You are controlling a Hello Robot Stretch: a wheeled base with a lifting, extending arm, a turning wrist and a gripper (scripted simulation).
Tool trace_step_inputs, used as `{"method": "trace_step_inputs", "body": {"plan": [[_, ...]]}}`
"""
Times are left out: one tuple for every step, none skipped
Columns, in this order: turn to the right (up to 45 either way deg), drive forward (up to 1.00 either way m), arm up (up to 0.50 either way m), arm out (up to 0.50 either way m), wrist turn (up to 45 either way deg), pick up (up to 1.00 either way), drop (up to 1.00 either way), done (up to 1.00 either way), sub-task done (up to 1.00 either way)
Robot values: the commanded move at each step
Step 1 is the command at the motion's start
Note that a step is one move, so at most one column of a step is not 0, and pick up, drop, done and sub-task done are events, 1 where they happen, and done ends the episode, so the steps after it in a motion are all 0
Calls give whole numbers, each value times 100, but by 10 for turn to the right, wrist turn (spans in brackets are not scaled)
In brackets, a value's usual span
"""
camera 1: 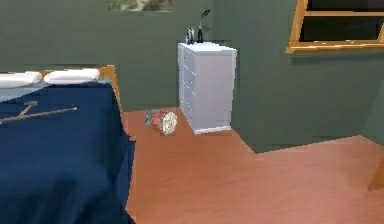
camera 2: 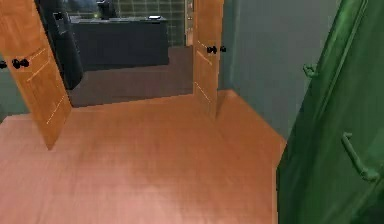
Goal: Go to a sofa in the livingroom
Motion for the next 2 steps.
{"method": "trace_step_inputs", "body": {"plan": [[450, 0, 0, 0, 0, 0, 0, 0, 0], [240, 0, 0, 0, 0, 0, 0, 0, 0]]}}
